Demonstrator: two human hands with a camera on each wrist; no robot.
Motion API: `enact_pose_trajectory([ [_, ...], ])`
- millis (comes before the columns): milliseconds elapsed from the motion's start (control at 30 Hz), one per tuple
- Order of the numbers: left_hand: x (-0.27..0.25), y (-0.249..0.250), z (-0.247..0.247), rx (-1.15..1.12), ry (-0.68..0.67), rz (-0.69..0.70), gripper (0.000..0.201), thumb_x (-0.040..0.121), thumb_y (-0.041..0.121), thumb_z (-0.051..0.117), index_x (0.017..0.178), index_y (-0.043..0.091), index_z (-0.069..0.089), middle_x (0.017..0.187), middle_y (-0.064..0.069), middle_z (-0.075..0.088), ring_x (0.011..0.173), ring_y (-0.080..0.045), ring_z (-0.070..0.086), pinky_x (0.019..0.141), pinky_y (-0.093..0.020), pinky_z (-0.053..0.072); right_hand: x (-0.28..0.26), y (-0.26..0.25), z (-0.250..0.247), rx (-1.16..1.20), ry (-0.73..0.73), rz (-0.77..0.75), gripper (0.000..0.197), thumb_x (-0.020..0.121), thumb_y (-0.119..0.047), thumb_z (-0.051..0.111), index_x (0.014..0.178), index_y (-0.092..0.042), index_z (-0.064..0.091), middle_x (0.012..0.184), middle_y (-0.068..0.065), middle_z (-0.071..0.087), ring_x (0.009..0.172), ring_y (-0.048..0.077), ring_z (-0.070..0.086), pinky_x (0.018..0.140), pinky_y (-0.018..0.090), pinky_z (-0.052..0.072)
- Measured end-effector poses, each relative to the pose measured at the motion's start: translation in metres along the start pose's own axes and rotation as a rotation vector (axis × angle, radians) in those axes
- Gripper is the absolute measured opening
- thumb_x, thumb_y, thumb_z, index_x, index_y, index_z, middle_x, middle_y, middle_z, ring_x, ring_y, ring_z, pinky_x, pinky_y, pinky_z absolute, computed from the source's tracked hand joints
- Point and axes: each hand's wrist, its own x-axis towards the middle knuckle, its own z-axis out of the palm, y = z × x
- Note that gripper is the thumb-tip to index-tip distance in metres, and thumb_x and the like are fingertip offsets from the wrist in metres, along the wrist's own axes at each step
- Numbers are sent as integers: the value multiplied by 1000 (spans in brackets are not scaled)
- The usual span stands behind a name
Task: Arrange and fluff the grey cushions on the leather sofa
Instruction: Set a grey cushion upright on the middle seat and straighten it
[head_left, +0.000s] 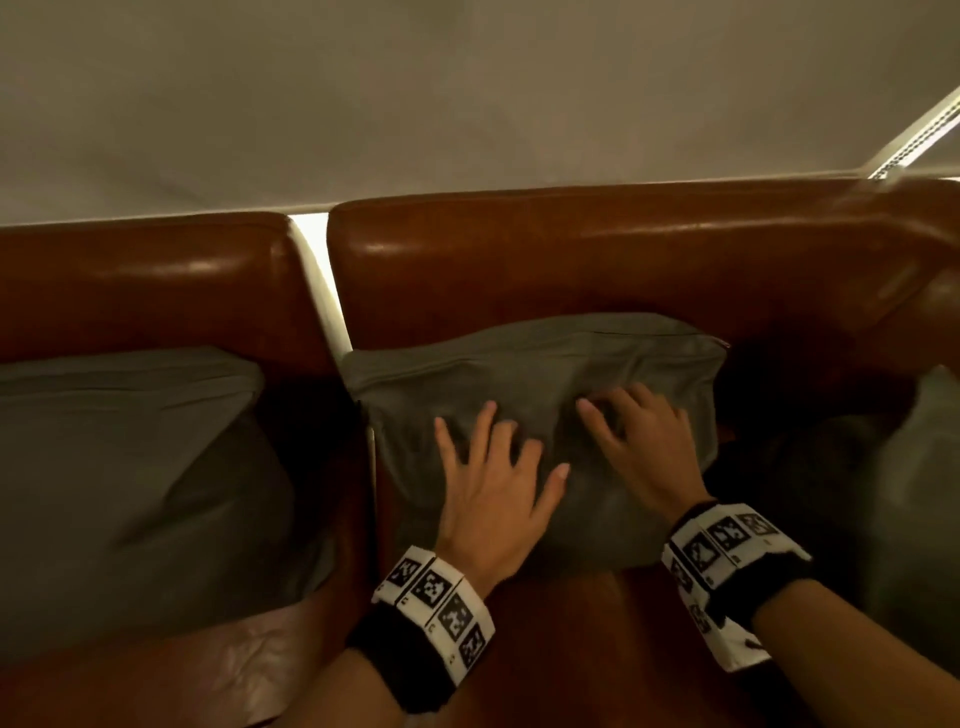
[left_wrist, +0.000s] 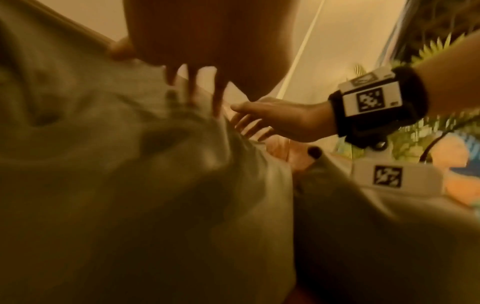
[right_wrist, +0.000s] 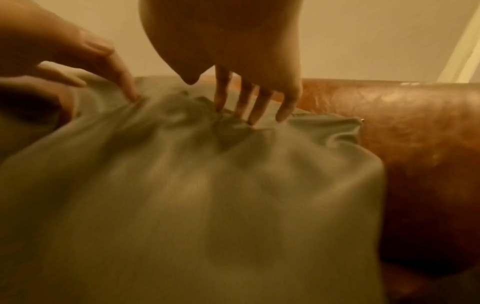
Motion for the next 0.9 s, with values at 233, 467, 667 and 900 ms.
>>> enact_pose_trajectory([
  [233,79,20,7,-58,29,-161,53,97,38,18,140,21,43,149,-4,42,142,-30,29,115,-54,11,54,-18,-3,35,-90,-53,43,104,-40,29,147,-38,31,159,-5,24,148,23,16,114,56,13],
  [467,67,20,79,115,-365,-349,67,90,50,-7,152,32,11,156,9,-8,147,-28,-9,106,-65,-19,34,23,50,-282,-529,13,49,101,-49,5,148,-51,-12,161,-19,-16,149,16,-18,99,72,-22],
  [667,90,25,22,60,-177,-377,55,98,49,6,148,35,26,159,4,19,148,-25,3,113,-59,-3,48,22,15,-173,-444,-41,51,99,-58,14,148,-54,1,162,-18,-2,151,16,-5,111,67,-9],
  [900,49,-53,29,35,-305,-607,56,88,66,-4,135,52,-30,157,16,-19,146,-24,-17,114,-59,-10,32,106,-2,-241,-559,164,61,86,-76,6,135,-60,-27,159,-21,-20,149,23,-17,112,65,-14],
])
